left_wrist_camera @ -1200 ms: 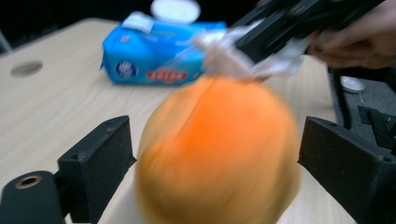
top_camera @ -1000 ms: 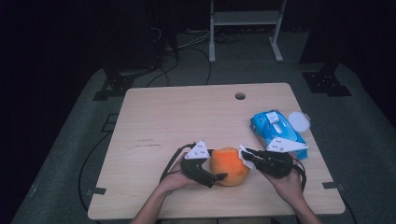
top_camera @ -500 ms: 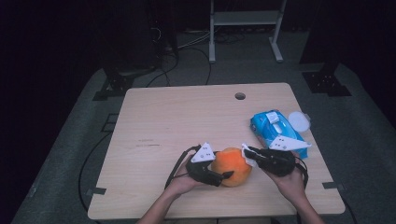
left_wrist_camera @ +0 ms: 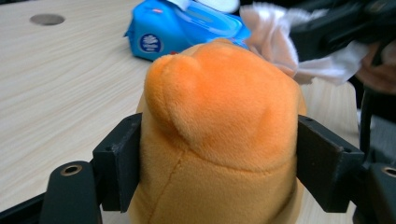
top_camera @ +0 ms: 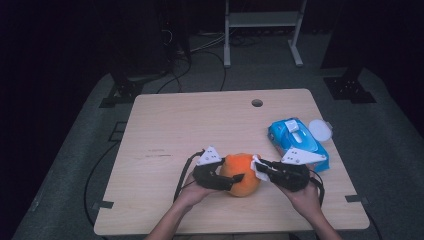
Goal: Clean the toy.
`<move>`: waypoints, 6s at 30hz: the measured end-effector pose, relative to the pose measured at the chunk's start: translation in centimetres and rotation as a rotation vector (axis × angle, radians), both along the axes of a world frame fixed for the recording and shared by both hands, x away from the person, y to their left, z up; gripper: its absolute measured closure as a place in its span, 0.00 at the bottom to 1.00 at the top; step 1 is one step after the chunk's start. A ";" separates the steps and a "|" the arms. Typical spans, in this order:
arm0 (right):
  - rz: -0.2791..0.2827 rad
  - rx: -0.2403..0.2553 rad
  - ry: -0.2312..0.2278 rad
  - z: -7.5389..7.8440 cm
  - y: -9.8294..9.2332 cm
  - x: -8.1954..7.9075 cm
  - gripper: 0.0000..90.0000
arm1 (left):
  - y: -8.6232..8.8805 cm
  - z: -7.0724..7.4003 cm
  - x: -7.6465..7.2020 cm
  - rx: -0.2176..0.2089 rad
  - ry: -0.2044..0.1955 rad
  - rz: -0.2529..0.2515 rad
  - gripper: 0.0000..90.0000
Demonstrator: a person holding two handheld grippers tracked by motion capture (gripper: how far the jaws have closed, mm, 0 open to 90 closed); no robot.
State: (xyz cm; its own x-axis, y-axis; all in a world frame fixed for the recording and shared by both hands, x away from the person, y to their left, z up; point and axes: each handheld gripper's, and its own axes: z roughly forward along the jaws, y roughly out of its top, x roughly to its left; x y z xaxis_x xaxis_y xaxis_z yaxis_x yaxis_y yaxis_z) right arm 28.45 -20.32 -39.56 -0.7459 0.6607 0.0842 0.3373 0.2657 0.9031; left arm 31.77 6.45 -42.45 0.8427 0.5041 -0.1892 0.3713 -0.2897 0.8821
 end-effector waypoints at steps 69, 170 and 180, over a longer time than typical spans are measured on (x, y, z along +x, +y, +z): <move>0.071 0.031 -0.021 0.4 0.6 -1.3 0.89 | -1.3 -0.6 -3.1 0.088 -0.166 -0.240 0.33; 0.076 -0.019 0.030 0.4 0.5 -0.4 0.90 | 0.3 -1.4 -1.0 0.003 -0.082 -0.004 0.37; 0.089 -0.031 0.007 0.6 1.4 -1.1 0.90 | -0.5 -1.4 -1.6 0.037 -0.109 -0.026 0.37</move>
